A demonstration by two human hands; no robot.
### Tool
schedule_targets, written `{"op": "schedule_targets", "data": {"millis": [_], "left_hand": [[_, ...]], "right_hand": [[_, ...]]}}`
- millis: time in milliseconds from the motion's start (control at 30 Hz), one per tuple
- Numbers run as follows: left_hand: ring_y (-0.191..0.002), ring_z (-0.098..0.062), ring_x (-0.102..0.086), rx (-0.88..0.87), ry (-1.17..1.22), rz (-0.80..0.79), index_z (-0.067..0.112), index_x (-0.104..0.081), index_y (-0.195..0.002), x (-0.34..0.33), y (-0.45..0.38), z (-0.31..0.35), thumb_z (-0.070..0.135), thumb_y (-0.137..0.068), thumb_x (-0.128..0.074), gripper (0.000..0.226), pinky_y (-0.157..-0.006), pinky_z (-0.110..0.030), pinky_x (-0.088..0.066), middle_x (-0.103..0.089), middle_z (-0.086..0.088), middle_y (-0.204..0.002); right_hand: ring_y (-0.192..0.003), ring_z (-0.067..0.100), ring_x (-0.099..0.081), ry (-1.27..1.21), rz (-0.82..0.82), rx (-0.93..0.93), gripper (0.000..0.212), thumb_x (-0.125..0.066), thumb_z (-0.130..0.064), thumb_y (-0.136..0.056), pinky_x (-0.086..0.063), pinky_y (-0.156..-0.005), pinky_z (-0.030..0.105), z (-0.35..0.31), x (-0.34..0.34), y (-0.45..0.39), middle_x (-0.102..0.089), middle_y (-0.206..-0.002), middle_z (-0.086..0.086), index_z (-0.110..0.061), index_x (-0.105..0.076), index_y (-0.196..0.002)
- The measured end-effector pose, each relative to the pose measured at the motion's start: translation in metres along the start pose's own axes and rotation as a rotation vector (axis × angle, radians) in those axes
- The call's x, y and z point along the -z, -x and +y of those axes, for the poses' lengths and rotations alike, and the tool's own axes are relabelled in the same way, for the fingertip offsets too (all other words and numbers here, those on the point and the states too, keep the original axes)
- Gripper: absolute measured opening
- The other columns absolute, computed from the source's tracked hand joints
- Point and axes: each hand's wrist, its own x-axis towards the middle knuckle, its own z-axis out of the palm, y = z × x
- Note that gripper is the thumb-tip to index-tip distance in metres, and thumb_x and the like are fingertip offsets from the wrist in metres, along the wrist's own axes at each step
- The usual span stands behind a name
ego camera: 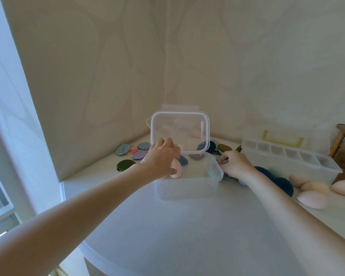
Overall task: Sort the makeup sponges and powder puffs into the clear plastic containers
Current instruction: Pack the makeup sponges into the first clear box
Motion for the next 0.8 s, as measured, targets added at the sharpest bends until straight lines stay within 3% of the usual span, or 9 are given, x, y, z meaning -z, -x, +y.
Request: {"op": "schedule_targets", "data": {"millis": [67,167,300,367,433,533,600,700,800], "left_hand": [[-0.124,-0.026,-0.036,0.033,0.055,-0.012,0.019,-0.052,-0.121,0.0,0.0,-0.001,0.03,-0.078,-0.071,0.047,-0.104,-0.038,-0.035,-0.037,-0.005,-0.132],[-0.122,-0.026,-0.041,0.039,0.134,-0.03,0.018,-0.055,-0.117,0.0,0.0,-0.001,0.025,-0.077,-0.073,0.045,-0.103,-0.035,-0.039,-0.038,-0.005,-0.131],[-0.121,-0.026,-0.041,0.033,0.178,-0.042,0.018,-0.056,-0.114,-0.002,0.0,0.001,0.023,-0.076,-0.074,0.043,-0.1,-0.034,-0.043,-0.038,-0.004,-0.13],[-0.12,-0.026,-0.041,0.032,0.191,-0.033,0.018,-0.056,-0.114,-0.003,0.0,0.005,0.022,-0.076,-0.073,0.042,-0.098,-0.032,-0.042,-0.038,-0.004,-0.129],[-0.12,-0.026,-0.04,0.028,0.209,-0.022,0.017,-0.056,-0.115,-0.004,-0.001,0.011,0.021,-0.077,-0.072,0.041,-0.096,-0.031,-0.041,-0.039,-0.005,-0.128],[-0.119,-0.026,-0.039,0.013,0.216,-0.018,0.017,-0.056,-0.117,-0.004,-0.003,0.02,0.021,-0.078,-0.071,0.042,-0.096,-0.03,-0.039,-0.039,-0.006,-0.128],[-0.119,-0.027,-0.038,0.006,0.207,-0.025,0.018,-0.056,-0.118,-0.004,-0.005,0.024,0.022,-0.078,-0.071,0.043,-0.097,-0.029,-0.037,-0.038,-0.006,-0.128],[-0.121,-0.028,-0.039,0.001,0.2,-0.044,0.018,-0.054,-0.119,-0.004,-0.006,0.027,0.023,-0.078,-0.071,0.045,-0.1,-0.03,-0.036,-0.037,-0.005,-0.13],[-0.121,-0.028,-0.04,-0.013,0.198,-0.043,0.018,-0.054,-0.119,-0.004,-0.008,0.03,0.025,-0.078,-0.071,0.046,-0.1,-0.03,-0.036,-0.037,-0.006,-0.131]], "right_hand": [[-0.093,0.021,-0.052,-0.013,0.017,-0.015,0.019,-0.064,-0.018,-0.085,-0.046,-0.083,0.033,0.001,0.001,-0.001,-0.06,-0.106,0.009,-0.009,-0.06,-0.101],[-0.091,0.022,-0.05,-0.138,0.2,-0.062,0.019,-0.06,-0.014,-0.085,-0.043,-0.077,0.033,-0.002,0.012,-0.002,-0.053,-0.101,0.006,-0.01,-0.054,-0.102],[-0.082,0.02,-0.048,-0.217,0.38,0.148,0.008,-0.059,-0.011,-0.083,-0.037,-0.059,0.025,-0.021,0.028,0.005,-0.051,-0.096,0.006,-0.012,-0.054,-0.089],[-0.079,0.018,-0.047,-0.233,0.336,0.244,0.002,-0.059,-0.011,-0.083,-0.036,-0.058,0.021,-0.033,0.03,0.011,-0.053,-0.094,0.005,-0.013,-0.059,-0.084],[-0.077,0.016,-0.05,-0.216,0.089,0.265,0.009,-0.058,-0.013,-0.086,-0.042,-0.061,0.023,-0.042,0.027,0.018,-0.056,-0.088,0.001,-0.012,-0.066,-0.089],[-0.073,0.01,-0.053,0.034,-0.242,0.233,0.017,-0.055,-0.015,-0.089,-0.048,-0.059,0.02,-0.046,0.013,0.023,-0.064,-0.09,0.0,-0.011,-0.07,-0.094],[-0.073,0.015,-0.056,0.18,-0.252,0.207,0.022,-0.054,-0.011,-0.088,-0.048,-0.062,0.024,-0.044,0.002,0.023,-0.068,-0.101,0.011,-0.006,-0.07,-0.101],[-0.092,0.024,-0.057,0.271,-0.078,0.194,0.024,-0.063,-0.015,-0.086,-0.048,-0.073,0.03,-0.042,-0.004,0.024,-0.062,-0.108,0.012,-0.002,-0.061,-0.106],[-0.082,0.02,-0.046,0.273,0.051,0.231,0.026,-0.066,-0.023,-0.086,-0.03,-0.052,0.018,-0.041,-0.007,0.024,-0.051,-0.089,0.005,-0.007,-0.046,-0.091]]}}
